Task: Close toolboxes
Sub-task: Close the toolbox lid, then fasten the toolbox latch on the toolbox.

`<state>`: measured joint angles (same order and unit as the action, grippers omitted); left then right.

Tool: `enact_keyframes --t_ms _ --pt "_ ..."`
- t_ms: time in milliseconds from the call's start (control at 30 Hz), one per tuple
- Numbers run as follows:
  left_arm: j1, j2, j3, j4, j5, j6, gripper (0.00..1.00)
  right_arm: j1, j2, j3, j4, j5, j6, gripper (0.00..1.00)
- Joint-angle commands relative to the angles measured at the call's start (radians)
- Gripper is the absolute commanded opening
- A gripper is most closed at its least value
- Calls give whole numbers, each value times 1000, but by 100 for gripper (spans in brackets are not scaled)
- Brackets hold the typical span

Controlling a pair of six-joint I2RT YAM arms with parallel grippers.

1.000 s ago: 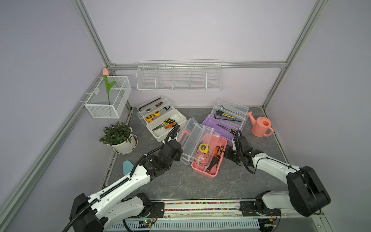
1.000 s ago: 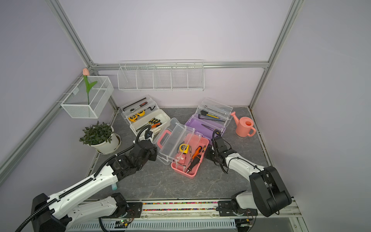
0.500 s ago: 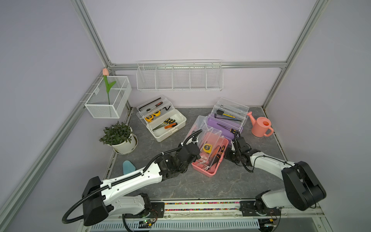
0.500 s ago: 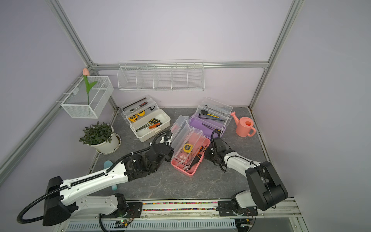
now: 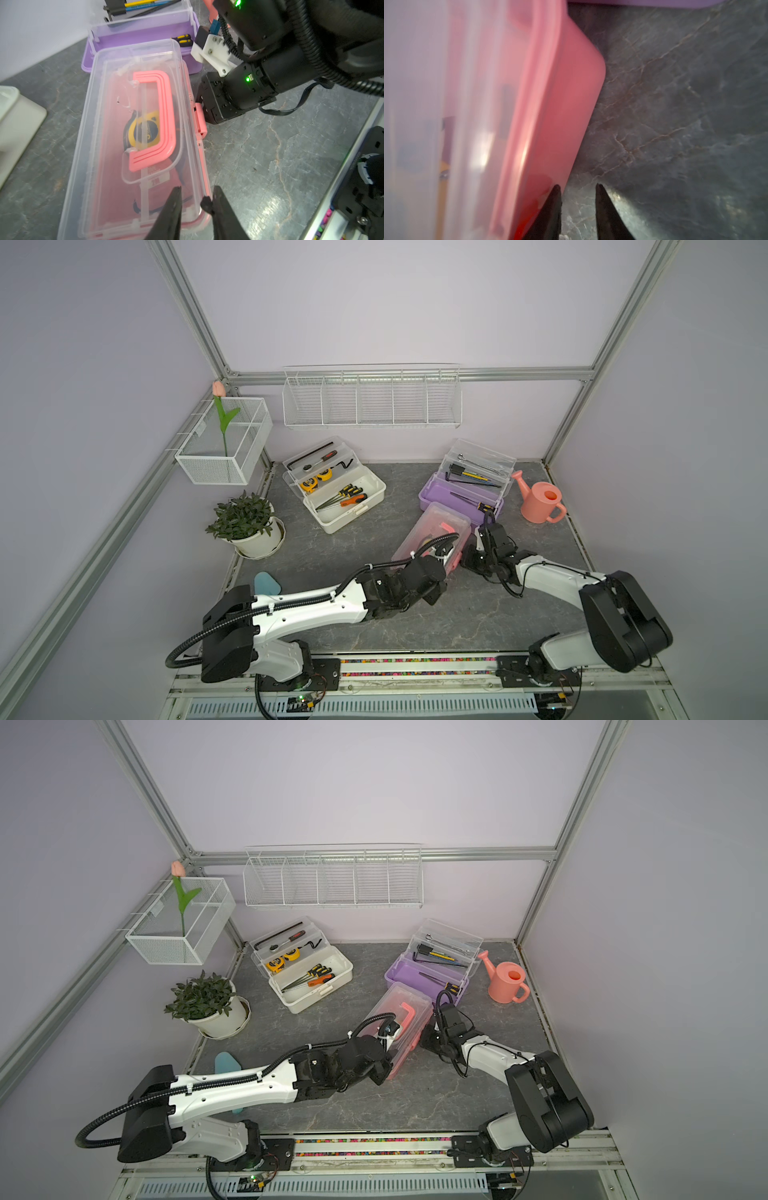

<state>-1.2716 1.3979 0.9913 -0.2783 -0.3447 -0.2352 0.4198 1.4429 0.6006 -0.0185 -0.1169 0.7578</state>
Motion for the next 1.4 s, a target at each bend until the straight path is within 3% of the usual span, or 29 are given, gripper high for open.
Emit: enact_keyframes --t_ms 0,200,233,367,433,600,700,800,1000,1367 --pt "3 -7 5 -12 41 -37 32 -2 -23 -31 36 -16 23 32" --pt "3 -26 10 -13 -11 -61 34 -3 -32 -30 35 -23 22 32" --pt "3 -30 19 -34 -58 -99 37 -5 -38 -29 29 -23 20 32" --pt "7 -49 33 -45 -164 -50 56 -23 -85 -42 1 -31 10 32" --pt "31 -56 30 -24 -171 -42 65 -37 -118 -54 -10 -45 10 33" --pt "180 -49 8 34 -9 -85 73 -54 -212 -82 -26 -86 21 41" --pt "221 -28 5 81 17 -70 79 -53 -250 -93 -14 -108 40 55" --pt "297 11 17 117 148 -103 80 -52 -259 -104 23 -144 65 63" --pt "350 114 76 131 277 -110 80 -29 -237 -107 59 -171 98 64" --pt "355 197 83 82 317 -129 79 21 -234 -148 111 -173 170 62"
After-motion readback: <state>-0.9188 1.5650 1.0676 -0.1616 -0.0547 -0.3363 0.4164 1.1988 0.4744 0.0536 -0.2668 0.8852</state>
